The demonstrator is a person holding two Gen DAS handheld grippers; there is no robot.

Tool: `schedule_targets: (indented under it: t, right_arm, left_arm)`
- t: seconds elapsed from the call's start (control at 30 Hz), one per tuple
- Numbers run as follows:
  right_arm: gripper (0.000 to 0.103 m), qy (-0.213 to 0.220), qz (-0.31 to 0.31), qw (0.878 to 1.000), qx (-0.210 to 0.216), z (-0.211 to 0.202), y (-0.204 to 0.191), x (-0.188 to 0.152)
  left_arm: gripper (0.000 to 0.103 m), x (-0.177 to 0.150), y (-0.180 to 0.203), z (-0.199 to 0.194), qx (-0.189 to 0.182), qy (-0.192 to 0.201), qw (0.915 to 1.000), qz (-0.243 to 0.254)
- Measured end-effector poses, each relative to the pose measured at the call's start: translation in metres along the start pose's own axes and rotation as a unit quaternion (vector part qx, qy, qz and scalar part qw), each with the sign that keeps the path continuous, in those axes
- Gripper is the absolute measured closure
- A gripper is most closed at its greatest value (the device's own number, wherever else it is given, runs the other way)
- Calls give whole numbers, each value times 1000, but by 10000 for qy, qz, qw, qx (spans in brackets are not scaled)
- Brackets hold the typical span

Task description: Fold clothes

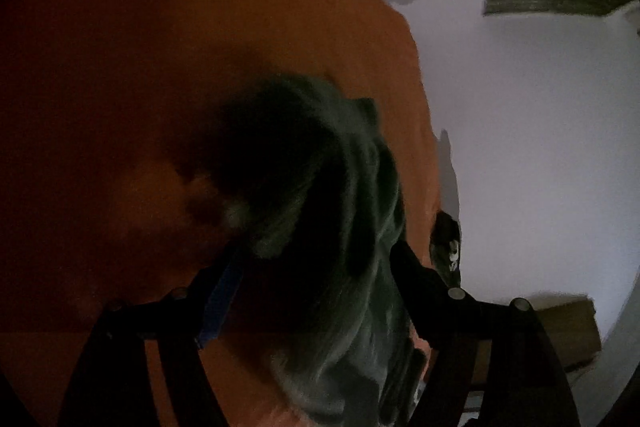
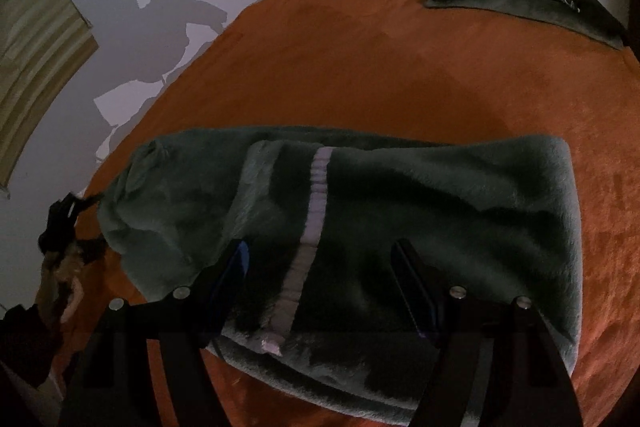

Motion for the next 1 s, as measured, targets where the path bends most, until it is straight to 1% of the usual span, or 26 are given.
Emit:
schedule_targets:
  t: [0.03, 0.1, 0.13, 0.17, 0.2, 0.27, 0.33, 0.37, 0.43, 0.5, 0.53, 0.6, 0.63, 0.67, 0.7, 0.73, 0.77, 0.8, 0.83, 0.87, 0.9, 0.93, 0.97, 1.0]
  right_arm:
    - [30, -7, 25, 10000, -11, -1, 1, 0]
    - [30, -30, 56, 10000, -42, -4, 4, -3]
    - [30, -45, 63, 10000, -61, -6, 5, -6]
    - [30, -61, 71, 9999, -81, -9, 6, -8]
    - [30, -88, 86, 9999, -102, -12, 8, -10]
    - [30, -133, 126, 9997, -155, -17, 13, -15]
    - [30, -141, 167, 9995, -239, -27, 19, -17]
    - [30, -127, 167, 9993, -298, -33, 23, -17]
    - [30, -31, 207, 9985, -498, -48, 37, -14]
    - [30, 88, 305, 9969, -717, -65, 52, -11]
    - [30, 147, 354, 9958, -827, -73, 59, -10]
    - [30, 265, 451, 9932, -1045, -90, 75, -7]
    - [30, 324, 501, 9915, -1154, -98, 82, -6]
    - [30, 396, 601, 9890, -1290, -108, 90, -7]
    - [30, 495, 751, 9855, -1437, -121, 100, -8]
    - [30, 575, 875, 9824, -1548, -133, 109, -10]
    - [30, 663, 1024, 9778, -1706, -145, 119, -14]
    - [30, 693, 1135, 9742, -1826, -154, 126, -19]
    - [30, 723, 1245, 9703, -1946, -163, 134, -23]
    - [30, 722, 1369, 9664, -2053, -171, 142, -28]
    - [30, 717, 1556, 9609, -2173, -180, 153, -36]
    - [30, 709, 1675, 9573, -2246, -186, 160, -41]
    - [30, 695, 1783, 9533, -2338, -194, 166, -45]
    - [30, 692, 1845, 9505, -2404, -200, 171, -48]
  left_arm:
    - [28, 5, 0, 10, 200, -8, 9997, 126]
    - [28, 14, 6, 21, 349, 244, 9988, 251]
    - [30, 18, 9, 25, 413, 382, 9979, 308]
    - [58, 22, 12, 30, 477, 519, 9968, 365]
    - [78, 19, 20, 31, 419, 618, 9960, 493]
    - [81, 10, 52, 28, 326, 821, 9897, 1131]
    - [81, -3, 100, 17, 200, 1000, 9748, 1984]
    - [81, -18, 129, 11, 20, 1034, 9654, 2395]
    - [81, -54, 190, 0, -364, 1073, 9409, 3192]
    - [81, -97, 247, -16, -869, 1027, 9143, 3819]
    - [81, -119, 272, -22, -1051, 962, 9017, 4081]
    - [81, -190, 322, -18, -1286, 757, 8734, 4636]
    - [81, -220, 338, -13, -1343, 598, 8630, 4833]
    - [80, -259, 354, -4, -1407, 409, 8525, 5017]
    - [78, -300, 364, 6, -1419, 250, 8399, 5233]
    - [75, -341, 373, 15, -1419, 97, 8263, 5450]
    - [67, -384, 375, 30, -1297, -33, 8087, 5738]
    - [64, -425, 370, 47, -1103, -290, 7891, 6036]
    - [60, -460, 356, 64, -854, -728, 7665, 6324]
    - [58, -494, 341, 81, -592, -1193, 7405, 6587]
    - [58, -527, 325, 98, -329, -1652, 7114, 6822]
    - [58, -550, 303, 112, -11, -2007, 6827, 7026]
    - [57, -557, 290, 119, 154, -2038, 6688, 7148]
    - [57, -559, 286, 119, 96, -1888, 6652, 7223]
Point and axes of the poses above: each gripper's, at about its wrist camera, not at the fingertips, and z roughly the way its jaws point, y to its right, x to its top, the point moved 5 cm from there along z, roughly the way its jaws point, and after that the axes turned 11 degrees about y, right-handed, at the moved point
